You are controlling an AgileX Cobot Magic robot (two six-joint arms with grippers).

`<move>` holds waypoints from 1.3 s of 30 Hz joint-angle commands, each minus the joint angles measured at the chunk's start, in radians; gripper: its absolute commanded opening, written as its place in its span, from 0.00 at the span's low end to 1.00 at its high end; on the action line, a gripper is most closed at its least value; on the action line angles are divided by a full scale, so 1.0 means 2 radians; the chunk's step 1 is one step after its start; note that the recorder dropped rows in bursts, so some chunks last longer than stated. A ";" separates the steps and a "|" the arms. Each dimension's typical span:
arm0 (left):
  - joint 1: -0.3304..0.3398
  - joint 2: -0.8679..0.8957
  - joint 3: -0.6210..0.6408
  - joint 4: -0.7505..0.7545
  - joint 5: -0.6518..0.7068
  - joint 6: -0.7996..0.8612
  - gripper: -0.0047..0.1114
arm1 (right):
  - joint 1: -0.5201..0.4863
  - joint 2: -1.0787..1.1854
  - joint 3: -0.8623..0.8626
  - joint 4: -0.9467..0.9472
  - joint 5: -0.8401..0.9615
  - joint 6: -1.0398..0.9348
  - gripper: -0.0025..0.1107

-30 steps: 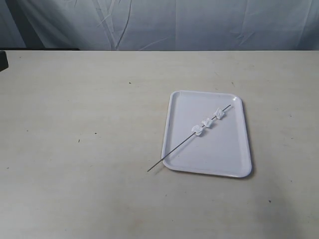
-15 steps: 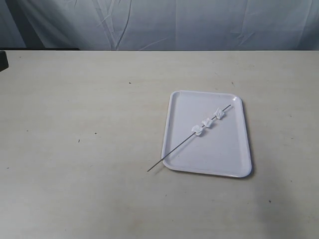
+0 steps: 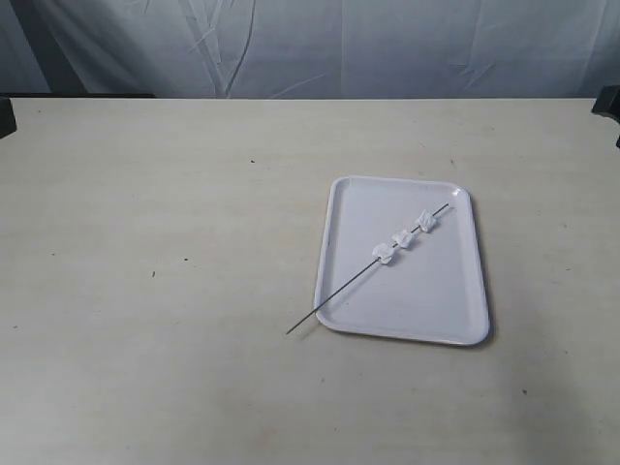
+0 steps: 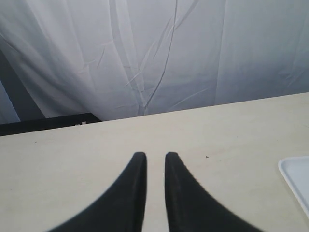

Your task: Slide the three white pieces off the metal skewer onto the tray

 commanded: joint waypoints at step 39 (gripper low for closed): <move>-0.181 0.607 -0.486 -0.190 0.499 0.250 0.41 | 0.001 0.114 -0.133 0.107 0.160 -0.213 0.02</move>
